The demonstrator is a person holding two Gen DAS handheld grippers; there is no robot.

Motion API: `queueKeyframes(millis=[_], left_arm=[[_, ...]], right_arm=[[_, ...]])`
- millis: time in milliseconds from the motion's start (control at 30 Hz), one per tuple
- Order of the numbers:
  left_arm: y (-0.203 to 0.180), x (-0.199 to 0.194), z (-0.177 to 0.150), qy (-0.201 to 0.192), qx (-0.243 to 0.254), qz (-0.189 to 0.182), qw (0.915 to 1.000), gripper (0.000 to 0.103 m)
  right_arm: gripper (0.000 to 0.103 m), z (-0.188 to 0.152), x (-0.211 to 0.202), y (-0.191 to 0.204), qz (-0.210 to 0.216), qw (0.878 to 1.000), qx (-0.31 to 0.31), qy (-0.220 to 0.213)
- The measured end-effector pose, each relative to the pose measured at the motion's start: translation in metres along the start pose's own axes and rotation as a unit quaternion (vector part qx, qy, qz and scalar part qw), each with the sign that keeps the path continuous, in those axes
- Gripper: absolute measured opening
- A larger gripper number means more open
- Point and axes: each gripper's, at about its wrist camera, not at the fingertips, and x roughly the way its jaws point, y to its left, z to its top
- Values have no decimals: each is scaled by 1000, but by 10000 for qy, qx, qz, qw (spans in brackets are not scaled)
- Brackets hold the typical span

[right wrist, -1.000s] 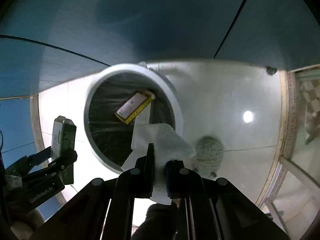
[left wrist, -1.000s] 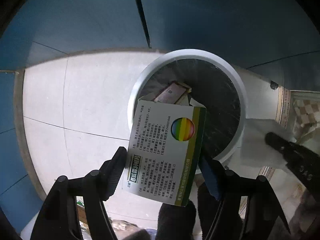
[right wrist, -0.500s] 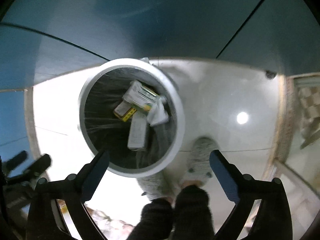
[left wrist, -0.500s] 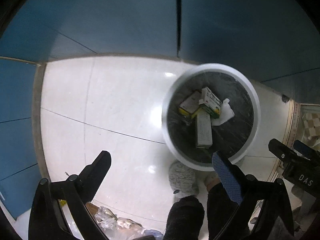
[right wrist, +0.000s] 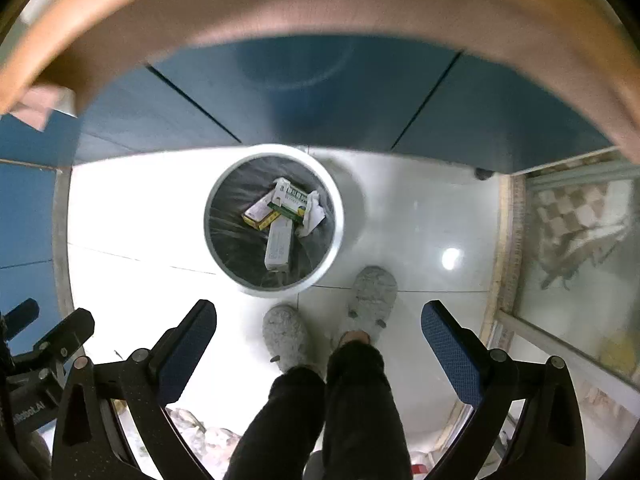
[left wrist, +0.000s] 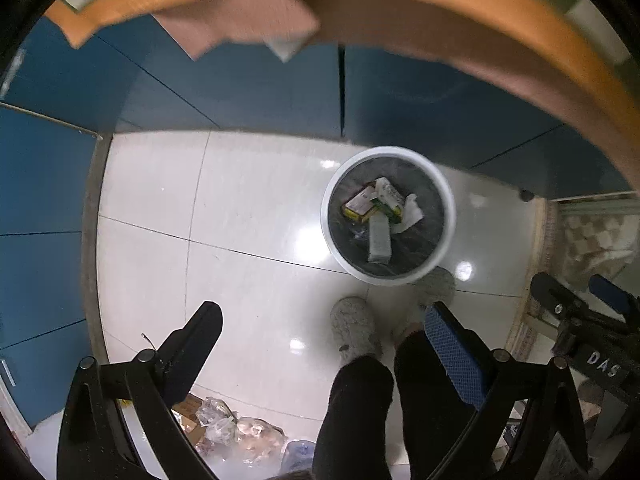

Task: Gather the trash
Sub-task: 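Raise both tools back toward the counter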

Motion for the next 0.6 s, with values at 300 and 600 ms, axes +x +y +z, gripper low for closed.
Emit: queueKeyframes(millis=[300,600], left_arm=[[8,-120,-28,-427,29,-193,9989,103],[6,-255,-22,-1525,114,-9,9882,103]], right_arm=[[103,-32,-160,-1,78,9990,-56,-433],[103,-40,-294,-7,878,9917,238,-905]])
